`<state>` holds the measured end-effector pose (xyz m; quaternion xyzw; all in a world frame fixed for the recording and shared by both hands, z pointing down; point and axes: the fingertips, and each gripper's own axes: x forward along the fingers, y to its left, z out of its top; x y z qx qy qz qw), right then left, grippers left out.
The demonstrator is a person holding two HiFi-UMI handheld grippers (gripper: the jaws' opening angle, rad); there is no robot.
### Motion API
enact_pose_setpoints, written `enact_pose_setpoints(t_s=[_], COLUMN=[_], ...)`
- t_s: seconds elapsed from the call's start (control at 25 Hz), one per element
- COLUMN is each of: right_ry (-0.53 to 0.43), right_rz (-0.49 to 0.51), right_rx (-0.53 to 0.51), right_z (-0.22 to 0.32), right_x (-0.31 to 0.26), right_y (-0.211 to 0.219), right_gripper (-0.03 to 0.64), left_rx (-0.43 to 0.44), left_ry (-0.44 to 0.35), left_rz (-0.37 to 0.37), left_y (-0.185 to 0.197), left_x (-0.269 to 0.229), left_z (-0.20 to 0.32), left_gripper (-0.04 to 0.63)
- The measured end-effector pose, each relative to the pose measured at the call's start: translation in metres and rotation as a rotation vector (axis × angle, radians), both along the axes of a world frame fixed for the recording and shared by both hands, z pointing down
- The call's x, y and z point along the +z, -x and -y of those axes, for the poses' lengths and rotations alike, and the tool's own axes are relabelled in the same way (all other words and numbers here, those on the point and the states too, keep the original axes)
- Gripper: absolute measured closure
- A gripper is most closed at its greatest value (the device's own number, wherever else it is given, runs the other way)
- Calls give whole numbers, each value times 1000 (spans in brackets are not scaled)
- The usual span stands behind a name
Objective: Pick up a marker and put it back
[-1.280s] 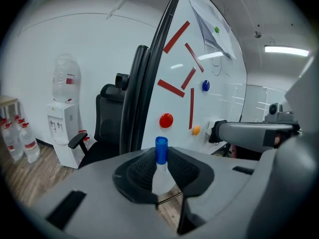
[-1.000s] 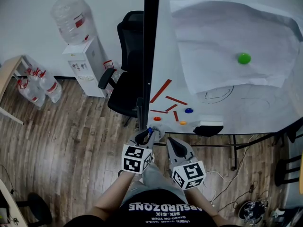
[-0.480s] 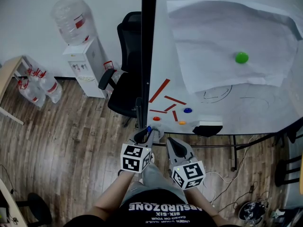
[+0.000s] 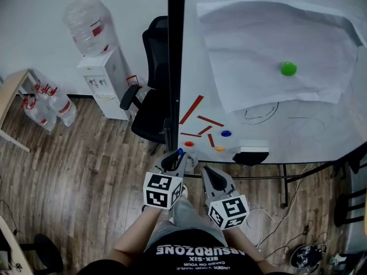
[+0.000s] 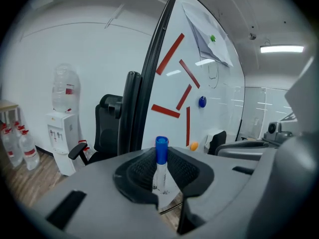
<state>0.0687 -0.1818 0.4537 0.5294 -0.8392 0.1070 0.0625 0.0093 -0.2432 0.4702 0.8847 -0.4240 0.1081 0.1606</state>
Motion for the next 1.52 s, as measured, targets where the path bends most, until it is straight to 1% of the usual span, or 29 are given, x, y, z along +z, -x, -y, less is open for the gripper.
enact_pose_setpoints(t_s=[0.24, 0.44, 1.04, 1.32, 1.52], right_ry=[-6, -12, -19, -13, -9], right_rz=[2, 3, 2, -5, -8], right_rx=[1, -1, -15, -45, -71], right_z=[-3, -7, -19, -28, -32], right_x=[-3, -5, -7, -6, -4], right_y=[0, 1, 9, 21, 30], right_gripper=[620, 620, 620, 620, 620], left_rx=[-4, -1, -3, -19, -51], left_ry=[-51, -74, -87, -98, -96], left_rz=[-30, -45, -57, -77, -93], left_y=[3, 3, 11, 27, 42], left_x=[-28, -40, -49, -59, -61], left_z=[-1, -5, -20, -34, -41], left_gripper=[525, 523, 525, 523, 523])
